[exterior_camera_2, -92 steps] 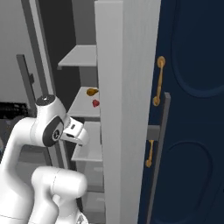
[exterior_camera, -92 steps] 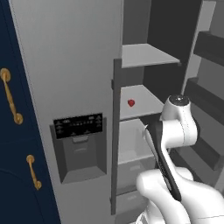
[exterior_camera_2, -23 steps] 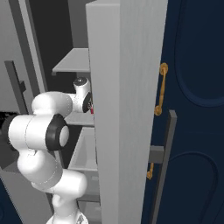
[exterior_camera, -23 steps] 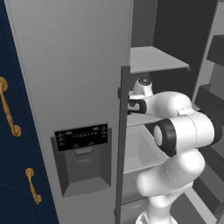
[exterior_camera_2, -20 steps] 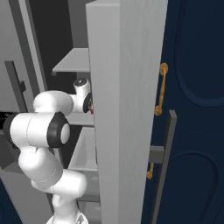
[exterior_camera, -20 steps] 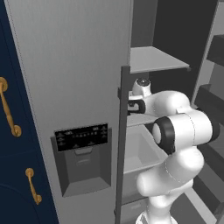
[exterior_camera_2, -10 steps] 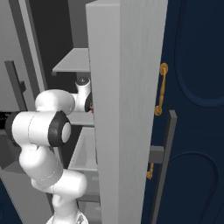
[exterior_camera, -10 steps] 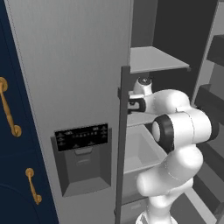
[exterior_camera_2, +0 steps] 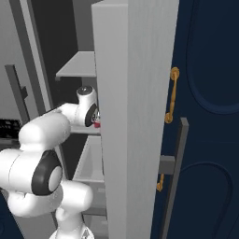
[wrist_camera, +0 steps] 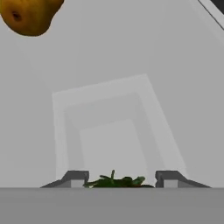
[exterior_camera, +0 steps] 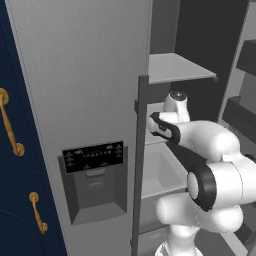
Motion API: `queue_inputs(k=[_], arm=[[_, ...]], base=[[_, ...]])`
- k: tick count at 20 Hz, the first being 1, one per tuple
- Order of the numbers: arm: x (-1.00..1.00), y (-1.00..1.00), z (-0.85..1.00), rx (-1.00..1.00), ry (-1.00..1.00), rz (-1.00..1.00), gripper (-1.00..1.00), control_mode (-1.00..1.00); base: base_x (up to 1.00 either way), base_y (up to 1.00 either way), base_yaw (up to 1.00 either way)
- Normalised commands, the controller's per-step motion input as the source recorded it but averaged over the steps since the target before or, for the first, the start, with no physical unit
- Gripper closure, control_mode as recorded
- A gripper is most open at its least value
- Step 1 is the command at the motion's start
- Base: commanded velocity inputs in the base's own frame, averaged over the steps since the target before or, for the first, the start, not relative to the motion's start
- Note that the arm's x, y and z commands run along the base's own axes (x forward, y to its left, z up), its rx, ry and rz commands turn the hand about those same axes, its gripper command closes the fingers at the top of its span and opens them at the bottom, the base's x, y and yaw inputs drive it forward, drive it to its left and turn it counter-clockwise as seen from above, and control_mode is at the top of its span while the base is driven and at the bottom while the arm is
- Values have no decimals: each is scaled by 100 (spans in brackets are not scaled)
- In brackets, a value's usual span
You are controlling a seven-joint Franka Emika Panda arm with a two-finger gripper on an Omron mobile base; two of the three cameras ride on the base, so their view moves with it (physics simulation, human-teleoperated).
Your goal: Take the strawberry from the fridge and place it on top of the pancake, located on the dining counter.
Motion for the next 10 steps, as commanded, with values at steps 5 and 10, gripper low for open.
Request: queue_inputs(k=[5,10], arm=[[-100,9,55,3,0,0,100,-100],[-100,13,82,0,2,0,100,-100]], base=[[0,0,0],[0,0,0]])
